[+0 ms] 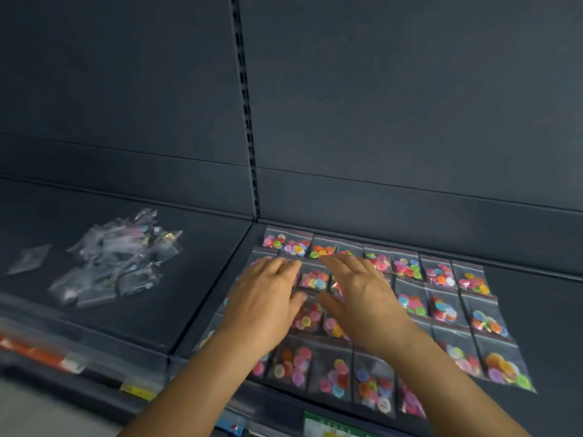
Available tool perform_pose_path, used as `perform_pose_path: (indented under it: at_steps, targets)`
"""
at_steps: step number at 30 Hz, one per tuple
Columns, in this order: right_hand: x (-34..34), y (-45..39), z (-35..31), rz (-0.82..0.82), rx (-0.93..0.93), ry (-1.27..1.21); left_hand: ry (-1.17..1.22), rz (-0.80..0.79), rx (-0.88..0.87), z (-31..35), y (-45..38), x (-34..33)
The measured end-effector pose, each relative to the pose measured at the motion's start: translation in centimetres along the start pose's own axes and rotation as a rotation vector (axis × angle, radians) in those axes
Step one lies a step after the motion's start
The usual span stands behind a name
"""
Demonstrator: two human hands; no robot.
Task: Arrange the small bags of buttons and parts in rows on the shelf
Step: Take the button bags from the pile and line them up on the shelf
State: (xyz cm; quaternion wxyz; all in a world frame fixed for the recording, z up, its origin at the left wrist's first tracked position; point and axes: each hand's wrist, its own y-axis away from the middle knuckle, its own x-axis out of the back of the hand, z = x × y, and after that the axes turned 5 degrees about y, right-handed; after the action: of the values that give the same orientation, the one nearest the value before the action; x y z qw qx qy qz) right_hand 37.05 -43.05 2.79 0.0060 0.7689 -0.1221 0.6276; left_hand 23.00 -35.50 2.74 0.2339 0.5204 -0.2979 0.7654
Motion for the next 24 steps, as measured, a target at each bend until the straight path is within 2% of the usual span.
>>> perform_pose_path:
  at_steps: [13, 24]
  targets:
    - [-6.0, -11.4, -17.6, -0.07, 0.038, -0.045, 0.009, -0.025, 0.095, -21.0, 1.8, 6.1]
    - [-9.6, -17.9, -25.6, -0.129, 0.052, -0.078, 0.016, -0.07, 0.136, -32.1, 0.3, 6.7]
